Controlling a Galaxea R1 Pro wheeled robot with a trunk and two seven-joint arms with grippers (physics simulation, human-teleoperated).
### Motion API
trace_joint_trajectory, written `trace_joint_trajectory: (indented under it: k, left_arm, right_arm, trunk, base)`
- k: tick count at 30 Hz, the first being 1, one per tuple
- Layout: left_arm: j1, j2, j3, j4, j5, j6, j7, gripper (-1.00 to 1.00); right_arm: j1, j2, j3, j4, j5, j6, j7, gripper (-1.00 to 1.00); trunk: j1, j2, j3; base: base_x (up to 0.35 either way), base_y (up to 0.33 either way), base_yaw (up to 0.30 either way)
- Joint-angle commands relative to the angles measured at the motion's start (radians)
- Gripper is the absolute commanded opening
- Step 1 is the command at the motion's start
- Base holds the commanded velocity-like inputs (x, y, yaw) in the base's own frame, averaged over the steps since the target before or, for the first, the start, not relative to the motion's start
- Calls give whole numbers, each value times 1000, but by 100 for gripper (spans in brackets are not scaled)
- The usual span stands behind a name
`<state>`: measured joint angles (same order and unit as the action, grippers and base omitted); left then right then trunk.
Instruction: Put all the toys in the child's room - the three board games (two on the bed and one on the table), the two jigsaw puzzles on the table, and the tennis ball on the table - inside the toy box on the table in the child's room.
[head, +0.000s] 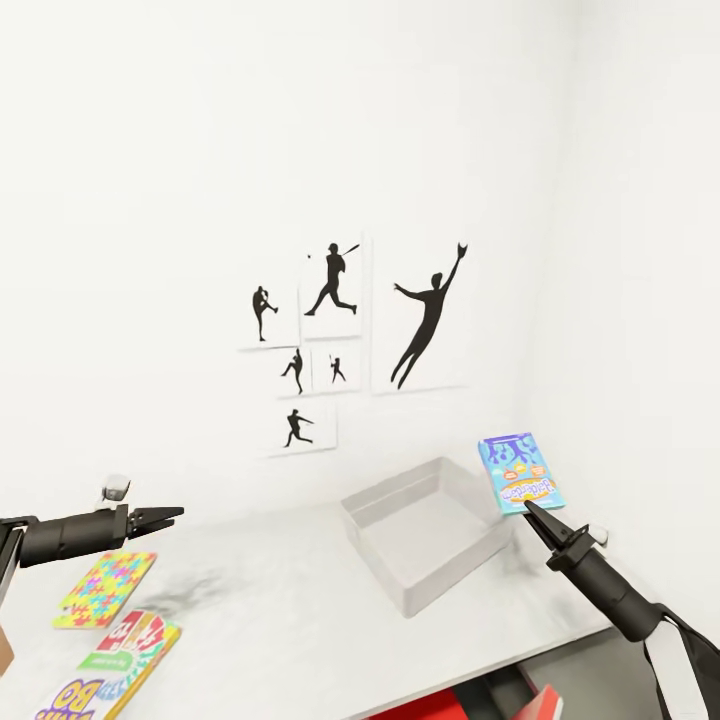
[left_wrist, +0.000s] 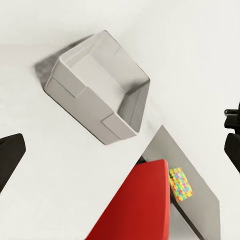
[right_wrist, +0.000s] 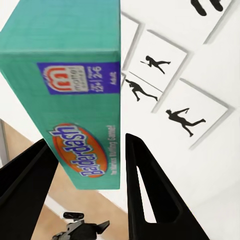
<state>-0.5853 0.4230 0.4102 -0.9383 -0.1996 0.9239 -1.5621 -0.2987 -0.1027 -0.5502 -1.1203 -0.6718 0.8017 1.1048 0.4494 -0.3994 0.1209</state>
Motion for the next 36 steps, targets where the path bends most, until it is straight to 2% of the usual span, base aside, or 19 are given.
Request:
trace_joint_trajectory:
  k: [1, 27, 31, 33, 35, 36]
  left_arm:
    - [-1, -1, 2, -1, -11, 10, -9, 100]
    - [-1, -1, 1, -1, -11, 10, -9, 100]
    - [-1, -1, 1, -1, -11, 10, -9, 100]
    - [-1, -3, -1, -1, -11, 10, -9, 100]
    - [-1, -4, -3, -1, -11, 10, -9, 100]
    - [-1, -4, -3, -1, -11, 10, -9, 100]
  right_arm:
    - [0, 0, -1, 0, -3, 5, 1, -100]
    - [0, 1, 4, -5, 7, 5, -9, -100]
    - [0, 5, 35, -12, 8, 8, -78, -100]
    - [-10, 7, 74, -13, 2, 17, -156, -100]
    - [-28, 7, 88, -13, 0, 28, -201, -100]
    - [-60, 8, 99, -10, -2, 47, -249, -100]
  trunk:
    - [1, -1, 0]
    - [1, -1, 0]
    - [1, -1, 0]
    - [1, -1, 0]
    - [1, -1, 0]
    - [1, -1, 0]
  base:
    - [123, 2, -3]
    - [42, 0, 0]
    - [0, 0, 0]
    - [0, 0, 0]
    - [0, 0, 0]
    - [0, 0, 0]
